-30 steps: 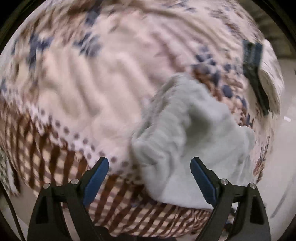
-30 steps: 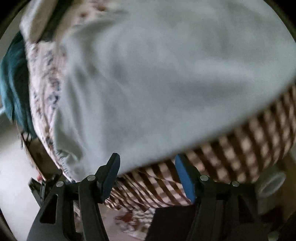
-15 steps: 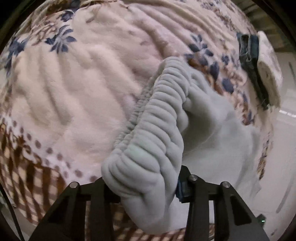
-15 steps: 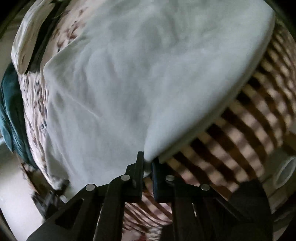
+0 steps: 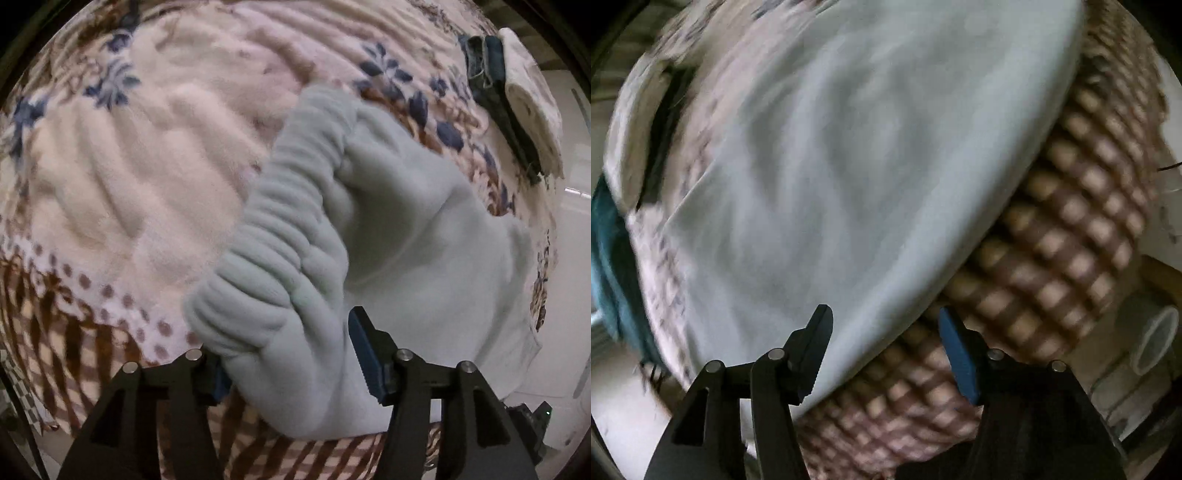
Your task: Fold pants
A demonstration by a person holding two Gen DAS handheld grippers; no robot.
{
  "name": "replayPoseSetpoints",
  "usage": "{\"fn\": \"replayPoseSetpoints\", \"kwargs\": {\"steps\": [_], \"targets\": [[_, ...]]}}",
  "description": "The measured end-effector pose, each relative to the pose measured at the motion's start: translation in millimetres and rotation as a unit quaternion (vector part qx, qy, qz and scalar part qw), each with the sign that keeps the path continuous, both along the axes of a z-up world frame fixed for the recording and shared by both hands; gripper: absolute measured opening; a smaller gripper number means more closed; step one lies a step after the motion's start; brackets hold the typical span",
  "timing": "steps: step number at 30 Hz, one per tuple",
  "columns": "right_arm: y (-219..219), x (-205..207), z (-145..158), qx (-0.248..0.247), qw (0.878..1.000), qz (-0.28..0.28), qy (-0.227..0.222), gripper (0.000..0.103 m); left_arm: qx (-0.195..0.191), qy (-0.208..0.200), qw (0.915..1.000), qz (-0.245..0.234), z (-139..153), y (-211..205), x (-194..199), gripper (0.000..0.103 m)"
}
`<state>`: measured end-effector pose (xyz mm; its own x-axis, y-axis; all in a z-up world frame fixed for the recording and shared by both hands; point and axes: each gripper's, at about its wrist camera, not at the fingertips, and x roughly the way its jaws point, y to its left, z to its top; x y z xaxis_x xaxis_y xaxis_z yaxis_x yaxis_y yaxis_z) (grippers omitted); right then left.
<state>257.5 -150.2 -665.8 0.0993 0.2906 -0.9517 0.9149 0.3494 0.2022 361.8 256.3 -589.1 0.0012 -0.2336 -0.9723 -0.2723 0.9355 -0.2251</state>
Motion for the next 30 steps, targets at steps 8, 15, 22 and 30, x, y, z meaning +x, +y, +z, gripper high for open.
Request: {"fn": "replayPoseSetpoints", "kwargs": {"steps": [8, 15, 22, 30], "targets": [[-1, -4, -35, -0.012, 0.999, 0.010, 0.042, 0.020, 0.046, -0.007, 0.9989, -0.004, -6, -14, 0, 0.065], [-22, 9, -21, 0.049, 0.997, 0.032, -0.049, 0.046, 0.108, -0.034, 0.9912, -0.070, 44, -52, -17, 0.072], [-121, -19, 29, -0.067, 0.989, -0.003, -0.130, 0.092, 0.159, -0.106, 0.9636, -0.187, 80, -178, -30, 0.099], [-349, -86, 0, -0.129, 0.977, -0.098, -0.138, 0.092, 0.128, -0.116, 0.9585, -0.227, 38, -363, -32, 0.099]]}}
